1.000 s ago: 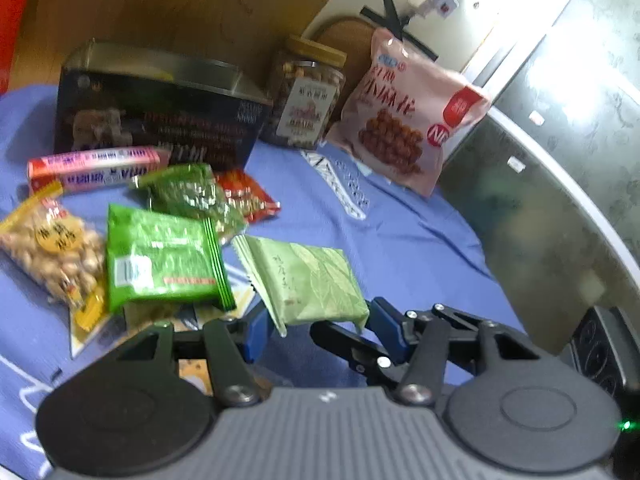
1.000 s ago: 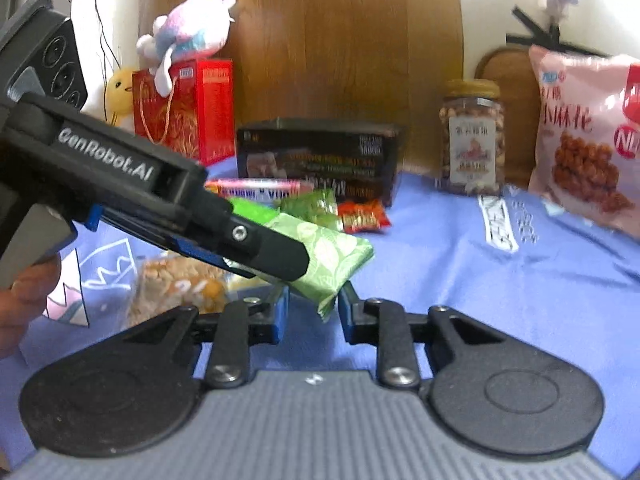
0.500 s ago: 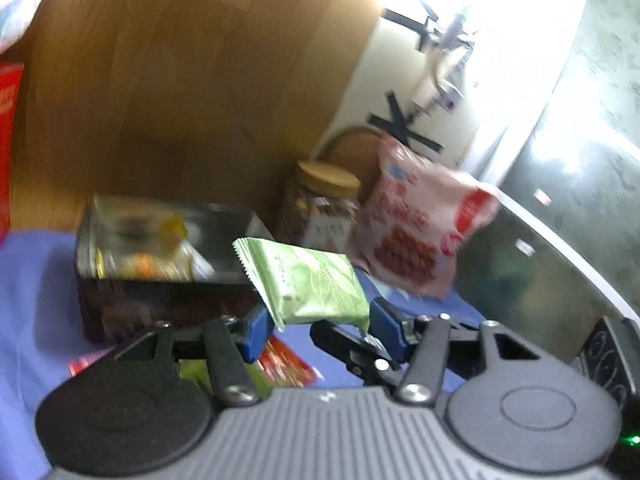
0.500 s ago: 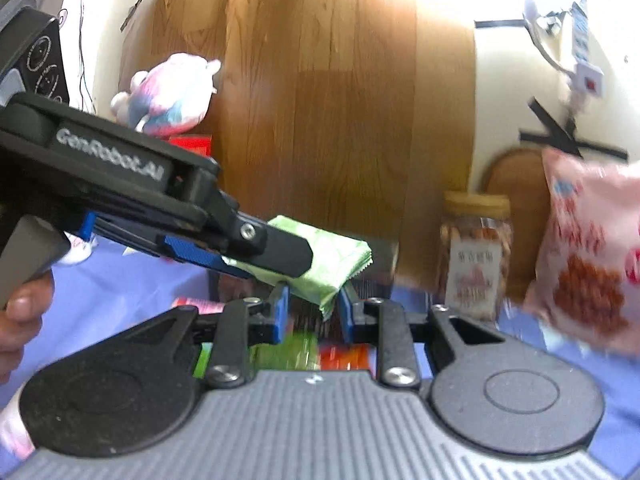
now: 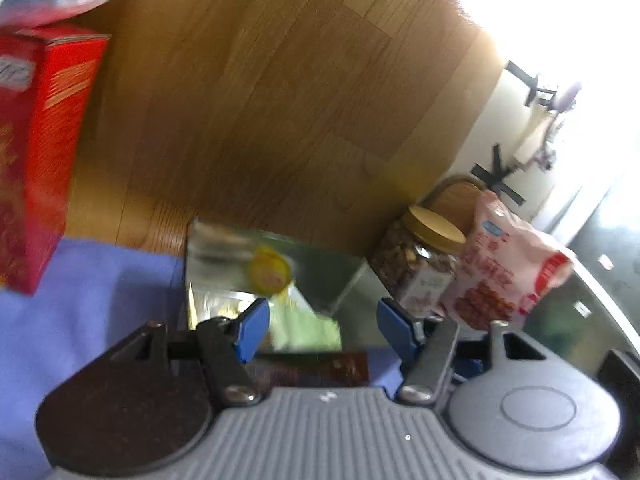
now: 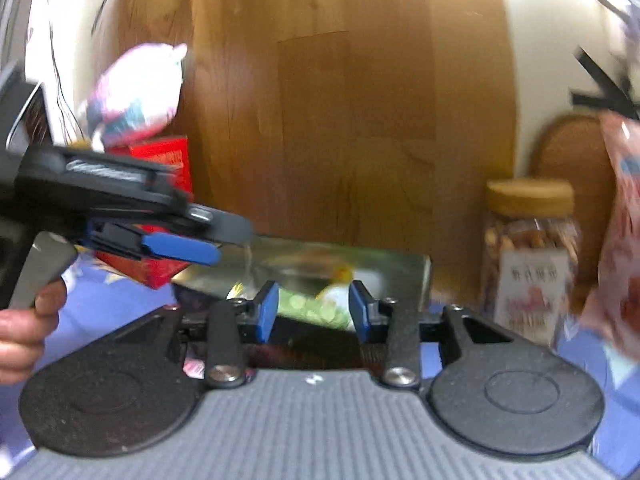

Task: Organize snacks
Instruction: 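Carry the pale green packet into the tin box and release it, then grasp the green plastic candy bag with the left tool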

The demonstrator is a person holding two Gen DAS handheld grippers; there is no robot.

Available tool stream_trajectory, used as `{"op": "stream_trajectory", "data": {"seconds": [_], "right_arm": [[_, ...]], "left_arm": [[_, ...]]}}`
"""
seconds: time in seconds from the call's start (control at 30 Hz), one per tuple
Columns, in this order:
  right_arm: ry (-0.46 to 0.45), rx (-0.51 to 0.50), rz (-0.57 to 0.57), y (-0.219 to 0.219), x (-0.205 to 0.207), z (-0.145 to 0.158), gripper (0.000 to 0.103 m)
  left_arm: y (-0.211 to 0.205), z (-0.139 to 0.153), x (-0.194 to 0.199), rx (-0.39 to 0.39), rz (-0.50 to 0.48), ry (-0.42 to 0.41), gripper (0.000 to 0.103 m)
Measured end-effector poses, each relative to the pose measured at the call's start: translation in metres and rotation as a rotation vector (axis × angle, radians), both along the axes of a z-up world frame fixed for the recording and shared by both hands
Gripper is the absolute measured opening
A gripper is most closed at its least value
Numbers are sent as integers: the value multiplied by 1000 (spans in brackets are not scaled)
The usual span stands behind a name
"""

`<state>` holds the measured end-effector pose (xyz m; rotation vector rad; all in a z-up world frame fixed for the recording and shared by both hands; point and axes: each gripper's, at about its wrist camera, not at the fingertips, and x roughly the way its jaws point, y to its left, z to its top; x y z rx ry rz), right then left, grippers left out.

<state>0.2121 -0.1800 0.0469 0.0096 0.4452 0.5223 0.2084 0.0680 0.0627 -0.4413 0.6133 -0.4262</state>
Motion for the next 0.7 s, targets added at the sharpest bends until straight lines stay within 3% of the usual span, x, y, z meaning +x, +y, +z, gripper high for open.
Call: {"op": "stream_trajectory", "data": {"seconds": [0.13,0.3,0.43,0.47,0.53,0.57,0.63,0.7], "right_arm": [[150,99,-14,-34,-16,-17,42],[245,76,-111,-43,-29,-42,44],[343,161,-111,-49,-25,-55,45],[380,208,-104,-52,-24,-57,39],[455,289,-43,-52,-27,-60,12],[485,291,-5,-48,-33,-61,10],[484,260,53,-37,-51,-64,10],[459,244,94,-32,-66,-61,12]], "left_arm": [[-8,-15,-22,-13,-65,45,61],[-38,-43,-26,16,-115,153,61],[-46,-69,-15,-22,-122,258,77],[-48,-70,-16,-15,-114,254,76],[-50,-66,-22,14,-112,230,71],[-50,-66,-25,5,-136,228,62],[-50,-68,-27,-5,-151,240,55],[-47,-69,-30,9,-140,234,55]]}}
